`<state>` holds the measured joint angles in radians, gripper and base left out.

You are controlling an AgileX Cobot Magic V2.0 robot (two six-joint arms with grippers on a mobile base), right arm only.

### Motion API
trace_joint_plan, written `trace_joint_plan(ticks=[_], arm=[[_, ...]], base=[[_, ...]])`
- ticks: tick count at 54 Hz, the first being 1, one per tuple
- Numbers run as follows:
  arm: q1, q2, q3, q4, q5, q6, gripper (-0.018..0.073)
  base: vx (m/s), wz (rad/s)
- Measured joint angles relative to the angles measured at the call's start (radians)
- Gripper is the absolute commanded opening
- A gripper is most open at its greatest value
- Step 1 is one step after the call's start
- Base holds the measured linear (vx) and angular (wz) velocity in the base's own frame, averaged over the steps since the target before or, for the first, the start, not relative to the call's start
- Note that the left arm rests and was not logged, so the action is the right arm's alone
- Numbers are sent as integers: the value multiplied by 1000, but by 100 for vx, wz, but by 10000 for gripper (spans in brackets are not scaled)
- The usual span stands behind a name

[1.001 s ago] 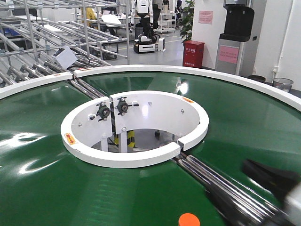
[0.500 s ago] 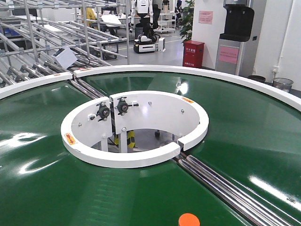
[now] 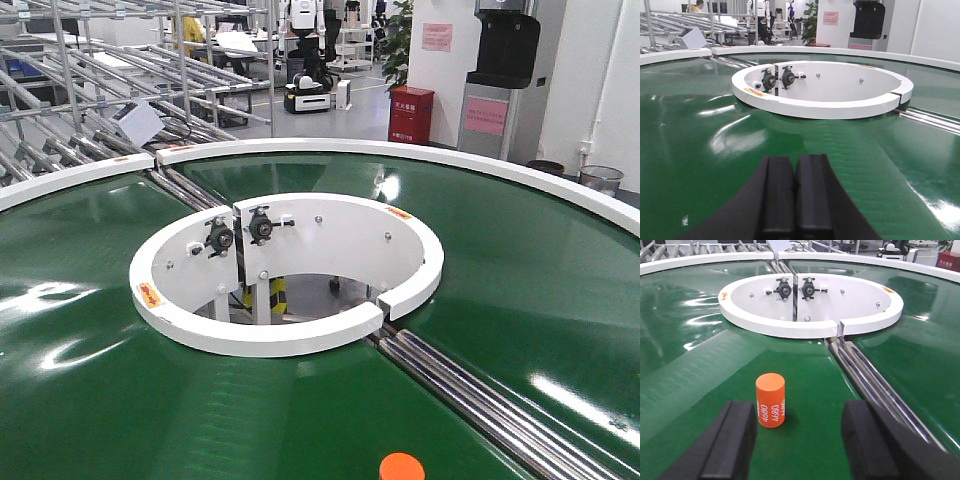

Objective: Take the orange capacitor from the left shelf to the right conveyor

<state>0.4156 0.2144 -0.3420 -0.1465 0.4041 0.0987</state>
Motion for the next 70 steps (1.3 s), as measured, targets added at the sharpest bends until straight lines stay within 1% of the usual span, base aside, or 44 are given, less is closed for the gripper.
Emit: trace_joint_plan(ticks=[4,8,15,20,24,29,37,42,70], arm=[[-38,-16,35,5,-33,1,266],[-110,-55,94,9,-69,3,157],[-274,-162,228,12,-119,4,-19],[-377,-216,314,12,-134,4,-15],[-418,-222,361,12,-145,4,-14],[-415,-223,371,17,-136,4,-13],[-348,-223,371,17,-123,4,-13],[-324,-223,371,18,-121,4,-13],[-320,-223,371,18,-117,4,-13]], base=[[0,0],[0,0],[0,0],[0,0],[0,0],[0,0],[0,0],[0,0],[0,0]])
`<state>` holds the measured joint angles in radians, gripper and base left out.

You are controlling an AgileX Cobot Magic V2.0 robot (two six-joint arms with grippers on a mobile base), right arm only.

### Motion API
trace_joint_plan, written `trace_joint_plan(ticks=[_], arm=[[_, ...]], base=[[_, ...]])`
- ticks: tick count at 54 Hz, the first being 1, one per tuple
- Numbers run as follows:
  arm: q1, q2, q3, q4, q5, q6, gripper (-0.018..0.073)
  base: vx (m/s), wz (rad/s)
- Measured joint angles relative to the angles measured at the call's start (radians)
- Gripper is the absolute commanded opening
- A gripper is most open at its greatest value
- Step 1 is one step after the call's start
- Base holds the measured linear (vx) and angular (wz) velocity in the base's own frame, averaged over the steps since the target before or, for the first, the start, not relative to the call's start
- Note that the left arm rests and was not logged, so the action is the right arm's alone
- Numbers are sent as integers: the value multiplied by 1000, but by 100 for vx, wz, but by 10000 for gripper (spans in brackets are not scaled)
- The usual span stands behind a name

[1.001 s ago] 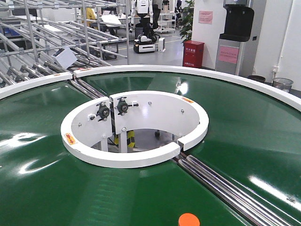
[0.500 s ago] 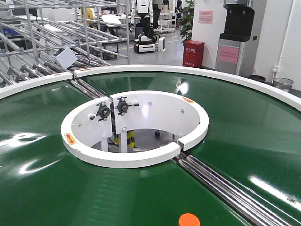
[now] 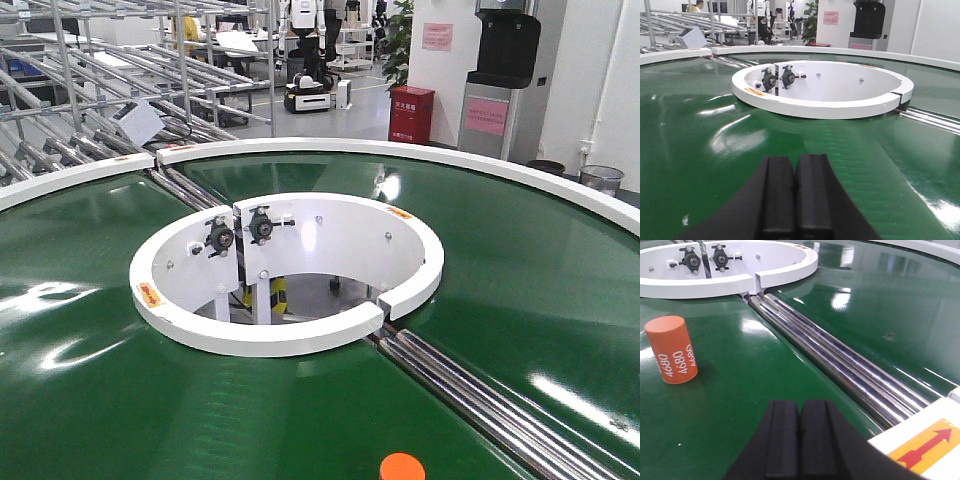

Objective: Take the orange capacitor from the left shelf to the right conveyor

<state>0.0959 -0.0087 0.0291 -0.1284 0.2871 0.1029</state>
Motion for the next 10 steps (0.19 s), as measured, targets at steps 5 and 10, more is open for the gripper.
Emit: trace_joint_plan(ticks=[5,10], arm=[[0,0,0,0,0,0,-13],[0,0,0,0,1,0,-13]], base=[[0,0],[0,0]])
